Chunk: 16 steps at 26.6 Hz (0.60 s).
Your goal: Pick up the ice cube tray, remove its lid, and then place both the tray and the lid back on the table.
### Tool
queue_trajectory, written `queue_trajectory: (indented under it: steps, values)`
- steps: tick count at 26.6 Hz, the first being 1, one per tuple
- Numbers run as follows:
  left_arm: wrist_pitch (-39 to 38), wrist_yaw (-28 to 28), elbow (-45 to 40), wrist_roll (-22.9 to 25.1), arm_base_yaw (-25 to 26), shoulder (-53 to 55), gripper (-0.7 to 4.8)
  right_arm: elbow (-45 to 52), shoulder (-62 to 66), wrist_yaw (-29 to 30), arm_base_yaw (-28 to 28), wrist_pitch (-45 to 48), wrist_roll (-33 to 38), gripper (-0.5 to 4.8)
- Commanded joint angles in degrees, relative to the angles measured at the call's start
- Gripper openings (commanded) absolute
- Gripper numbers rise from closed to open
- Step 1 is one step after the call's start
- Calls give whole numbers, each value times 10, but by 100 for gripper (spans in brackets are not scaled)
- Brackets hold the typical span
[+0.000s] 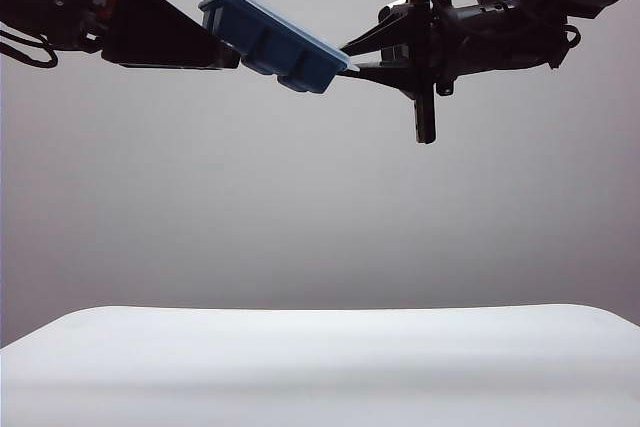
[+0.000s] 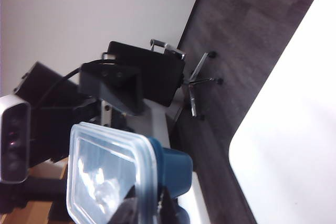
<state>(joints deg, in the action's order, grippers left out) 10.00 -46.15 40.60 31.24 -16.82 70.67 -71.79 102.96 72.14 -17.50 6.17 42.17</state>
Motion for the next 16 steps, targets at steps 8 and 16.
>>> queue_trajectory:
  steps: [8, 16]
  values:
    - [65, 15, 3, -49, 0, -2, 479, -3, -3, -43, 0, 19, 0, -8]
    - [68, 16, 3, -49, 0, 10, 479, -2, -3, -45, -6, 31, 16, -8]
